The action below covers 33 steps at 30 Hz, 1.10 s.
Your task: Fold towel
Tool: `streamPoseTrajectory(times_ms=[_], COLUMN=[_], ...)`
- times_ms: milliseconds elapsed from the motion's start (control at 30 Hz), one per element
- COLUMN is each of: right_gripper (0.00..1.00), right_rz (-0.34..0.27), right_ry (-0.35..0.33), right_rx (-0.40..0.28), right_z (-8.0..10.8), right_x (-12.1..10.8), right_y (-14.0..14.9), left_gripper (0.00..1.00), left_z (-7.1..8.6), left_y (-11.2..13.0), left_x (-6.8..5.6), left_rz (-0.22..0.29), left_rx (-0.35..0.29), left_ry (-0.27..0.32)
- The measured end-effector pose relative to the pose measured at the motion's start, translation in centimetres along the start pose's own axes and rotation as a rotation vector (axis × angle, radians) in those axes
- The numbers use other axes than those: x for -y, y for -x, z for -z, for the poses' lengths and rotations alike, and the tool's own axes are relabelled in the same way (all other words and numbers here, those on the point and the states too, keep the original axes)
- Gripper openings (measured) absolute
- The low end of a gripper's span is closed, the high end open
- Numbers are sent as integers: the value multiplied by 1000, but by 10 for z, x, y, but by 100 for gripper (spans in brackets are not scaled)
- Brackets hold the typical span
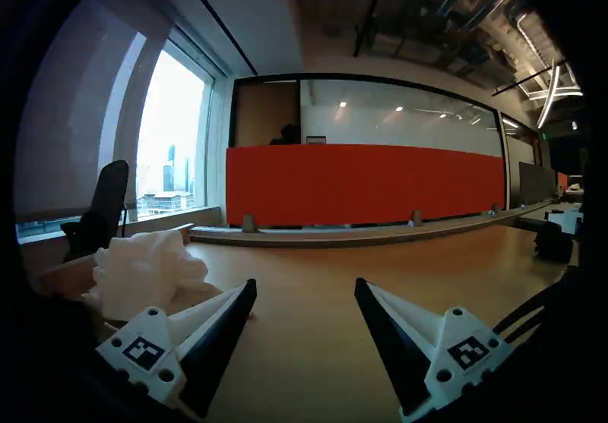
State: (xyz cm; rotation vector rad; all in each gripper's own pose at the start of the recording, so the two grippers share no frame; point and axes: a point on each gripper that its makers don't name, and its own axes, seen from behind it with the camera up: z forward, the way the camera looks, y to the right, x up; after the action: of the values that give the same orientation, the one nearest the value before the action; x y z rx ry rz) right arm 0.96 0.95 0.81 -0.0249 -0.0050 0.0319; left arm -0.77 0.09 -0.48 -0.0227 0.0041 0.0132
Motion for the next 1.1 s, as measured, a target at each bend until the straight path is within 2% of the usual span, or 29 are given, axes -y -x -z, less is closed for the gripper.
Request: streamPoseTrajectory(times_ms=[600, 1100], right_gripper=[99, 99], right_rz=[6, 33], right_ry=[9, -13], right_rx=[-3, -7], right_z=[7, 12], right_x=[-4, 7], right_y=[8, 8], left_gripper=[96, 96], left_z=[0, 0], left_y=[0, 0], left_x=[-1, 0], left_rz=[0, 0], left_rx=[0, 0], left_ry=[0, 0])
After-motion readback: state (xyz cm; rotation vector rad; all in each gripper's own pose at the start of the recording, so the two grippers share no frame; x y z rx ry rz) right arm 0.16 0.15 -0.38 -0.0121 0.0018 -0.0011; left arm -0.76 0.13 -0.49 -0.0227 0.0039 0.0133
